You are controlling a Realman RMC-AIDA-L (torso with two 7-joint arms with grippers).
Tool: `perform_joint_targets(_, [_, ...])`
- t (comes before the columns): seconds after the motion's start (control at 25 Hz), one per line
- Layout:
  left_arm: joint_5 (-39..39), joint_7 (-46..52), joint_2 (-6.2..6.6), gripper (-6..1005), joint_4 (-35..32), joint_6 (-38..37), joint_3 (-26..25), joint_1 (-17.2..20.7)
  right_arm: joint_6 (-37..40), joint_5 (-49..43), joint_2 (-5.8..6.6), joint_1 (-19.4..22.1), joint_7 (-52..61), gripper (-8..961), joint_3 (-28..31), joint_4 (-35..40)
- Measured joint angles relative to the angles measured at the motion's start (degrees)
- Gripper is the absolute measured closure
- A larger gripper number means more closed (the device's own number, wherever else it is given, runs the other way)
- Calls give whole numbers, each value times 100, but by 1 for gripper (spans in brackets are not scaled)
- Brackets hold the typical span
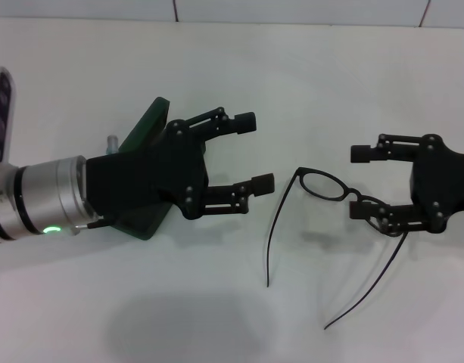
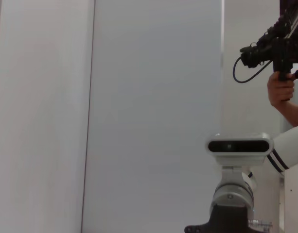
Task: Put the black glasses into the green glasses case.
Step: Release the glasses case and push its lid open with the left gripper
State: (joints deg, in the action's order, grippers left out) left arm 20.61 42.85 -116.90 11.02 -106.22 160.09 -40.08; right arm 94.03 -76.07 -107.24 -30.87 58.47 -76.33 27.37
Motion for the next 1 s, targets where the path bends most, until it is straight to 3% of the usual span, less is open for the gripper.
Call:
perform_joint_targets(0.24, [-18,58,9,131,41,2,40,-26,87,-11,-90,126,-4,198,104,75])
perform_joint_targets(0.52, [303,378,-82,140,340,207,-15,9,116,-80,19,177,-109,198,214,115])
perform_joint_targets(0.72, [826,2225,-137,146,1830,746,195,-230,134,-83,97,178,-98,198,230,110])
perform_joint_targets(1.0, [172,3453,-255,154,3859,518,295,-745,82,-84,123,147,-88,198,270,179])
